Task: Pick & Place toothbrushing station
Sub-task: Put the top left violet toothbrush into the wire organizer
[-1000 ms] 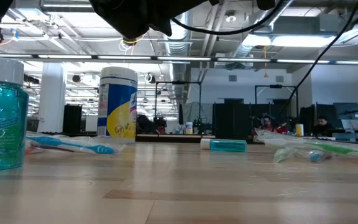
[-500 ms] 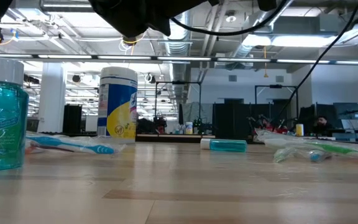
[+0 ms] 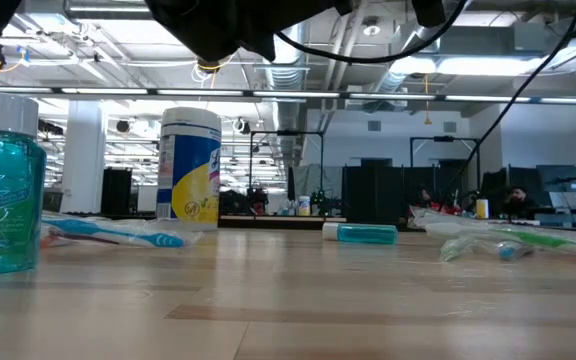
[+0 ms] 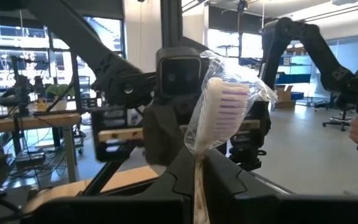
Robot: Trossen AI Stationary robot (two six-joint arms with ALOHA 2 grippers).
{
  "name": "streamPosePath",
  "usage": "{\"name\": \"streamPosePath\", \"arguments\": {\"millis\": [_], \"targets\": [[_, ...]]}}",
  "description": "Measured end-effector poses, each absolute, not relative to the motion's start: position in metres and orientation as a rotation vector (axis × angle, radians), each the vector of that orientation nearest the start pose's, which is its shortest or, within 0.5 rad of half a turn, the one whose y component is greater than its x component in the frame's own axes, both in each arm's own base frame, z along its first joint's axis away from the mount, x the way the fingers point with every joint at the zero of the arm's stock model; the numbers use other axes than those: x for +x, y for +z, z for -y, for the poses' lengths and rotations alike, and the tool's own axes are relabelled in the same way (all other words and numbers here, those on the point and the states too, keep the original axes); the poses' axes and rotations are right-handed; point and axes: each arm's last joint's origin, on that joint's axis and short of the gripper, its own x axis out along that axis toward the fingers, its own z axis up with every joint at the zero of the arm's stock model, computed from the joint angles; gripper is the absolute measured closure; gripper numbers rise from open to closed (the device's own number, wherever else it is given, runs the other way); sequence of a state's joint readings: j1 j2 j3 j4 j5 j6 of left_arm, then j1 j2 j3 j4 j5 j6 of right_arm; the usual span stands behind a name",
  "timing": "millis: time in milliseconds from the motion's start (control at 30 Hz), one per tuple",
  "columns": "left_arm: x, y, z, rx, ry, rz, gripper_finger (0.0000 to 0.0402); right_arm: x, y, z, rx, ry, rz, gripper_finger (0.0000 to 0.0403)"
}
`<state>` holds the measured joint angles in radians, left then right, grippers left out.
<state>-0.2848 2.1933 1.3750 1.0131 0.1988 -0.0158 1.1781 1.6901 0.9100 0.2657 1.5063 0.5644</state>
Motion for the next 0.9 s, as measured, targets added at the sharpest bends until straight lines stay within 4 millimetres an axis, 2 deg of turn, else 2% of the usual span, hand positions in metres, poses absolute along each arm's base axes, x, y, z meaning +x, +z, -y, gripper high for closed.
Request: {"name": "streamPosePath", "arguments": {"millis": [233,600,900], "targets": [[0.459,0.196,0.14,-0.036,-0.501,0.156,0.0399,0.14,0.204,-0.296,0.044,-0.35,0.006,0.0331],[0.46,0.192,0.139,-0.025,-0.501,0.075,0.04,0.137,0.23,-0.287,-0.004,-0.355,0.0,0.0322],[0.471,0.203,0.145,0.049,-0.509,-0.049,0.0399,0.133,0.248,-0.276,-0.031,-0.356,-0.005,0.0322]]}}
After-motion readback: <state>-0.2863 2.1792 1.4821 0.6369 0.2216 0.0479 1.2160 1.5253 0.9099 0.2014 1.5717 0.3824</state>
